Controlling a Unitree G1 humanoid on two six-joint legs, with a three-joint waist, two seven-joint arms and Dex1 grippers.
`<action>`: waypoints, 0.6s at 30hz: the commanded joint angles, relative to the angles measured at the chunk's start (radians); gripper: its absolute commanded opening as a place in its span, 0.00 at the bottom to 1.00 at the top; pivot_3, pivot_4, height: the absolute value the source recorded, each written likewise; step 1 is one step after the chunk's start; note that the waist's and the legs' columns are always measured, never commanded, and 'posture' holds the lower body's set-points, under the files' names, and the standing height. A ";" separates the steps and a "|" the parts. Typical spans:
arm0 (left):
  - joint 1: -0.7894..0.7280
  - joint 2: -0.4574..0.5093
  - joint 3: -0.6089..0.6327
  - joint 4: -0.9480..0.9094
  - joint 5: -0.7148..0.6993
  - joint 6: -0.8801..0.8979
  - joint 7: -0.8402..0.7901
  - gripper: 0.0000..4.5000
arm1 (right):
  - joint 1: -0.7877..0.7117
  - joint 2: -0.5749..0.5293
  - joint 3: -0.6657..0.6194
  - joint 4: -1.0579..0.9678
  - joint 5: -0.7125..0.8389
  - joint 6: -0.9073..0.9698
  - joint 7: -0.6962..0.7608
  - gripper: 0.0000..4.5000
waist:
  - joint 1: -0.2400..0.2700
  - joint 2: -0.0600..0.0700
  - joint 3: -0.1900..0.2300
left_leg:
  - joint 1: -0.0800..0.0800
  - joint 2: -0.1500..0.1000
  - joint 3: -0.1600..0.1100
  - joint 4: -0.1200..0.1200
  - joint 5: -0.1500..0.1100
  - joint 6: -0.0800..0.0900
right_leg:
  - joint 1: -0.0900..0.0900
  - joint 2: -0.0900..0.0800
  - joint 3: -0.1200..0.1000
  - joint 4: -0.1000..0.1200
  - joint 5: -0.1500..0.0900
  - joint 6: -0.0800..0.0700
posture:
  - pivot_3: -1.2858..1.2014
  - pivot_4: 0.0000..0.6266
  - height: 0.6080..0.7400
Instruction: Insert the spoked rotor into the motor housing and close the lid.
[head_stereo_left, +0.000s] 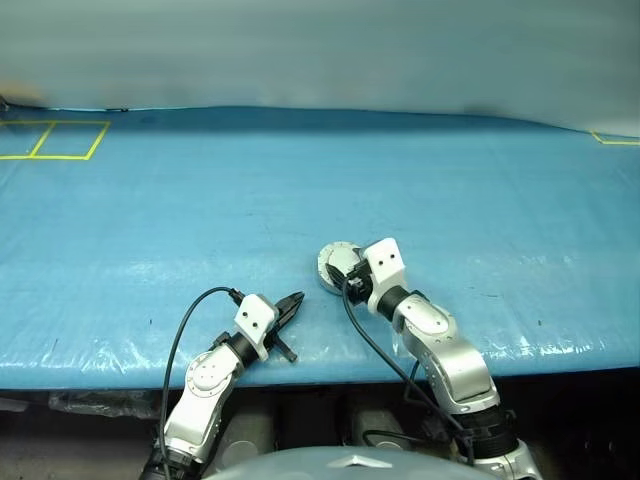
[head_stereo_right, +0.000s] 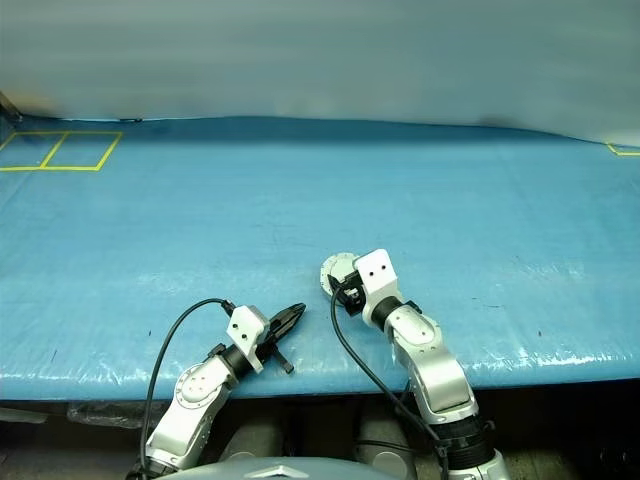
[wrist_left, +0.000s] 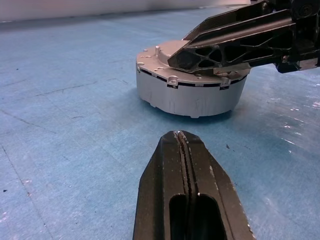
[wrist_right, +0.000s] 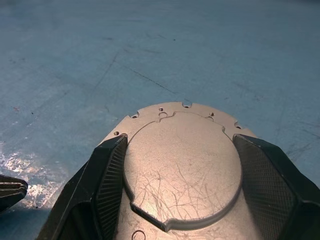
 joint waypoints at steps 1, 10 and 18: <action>-0.002 0.000 -0.008 -0.027 0.007 -0.007 -0.001 0.00 | 0.019 -0.011 -0.009 -0.010 0.024 0.021 0.025 0.67 | 0.000 0.000 0.000 | 0.000 0.000 0.000 0.000 0.000 0.000 | 0.000 0.000 0.000 0.000 0.000 0.000 | 0.52 0.24 1.00; 0.002 -0.005 -0.008 -0.026 0.005 -0.001 0.002 0.00 | 0.040 -0.014 0.012 -0.042 0.034 -0.055 0.066 0.67 | -0.002 0.000 0.000 | -0.001 0.000 0.000 -0.004 0.000 0.000 | -0.001 0.000 0.000 0.000 -0.001 -0.001 | 0.52 0.24 1.00; 0.005 -0.008 -0.009 -0.027 0.005 0.001 0.004 0.00 | 0.022 0.012 0.004 -0.010 -0.013 -0.057 0.000 0.67 | -0.003 0.000 0.000 | -0.001 0.000 0.000 -0.004 0.000 -0.001 | -0.001 0.000 0.000 0.000 -0.001 -0.001 | 0.52 0.24 1.00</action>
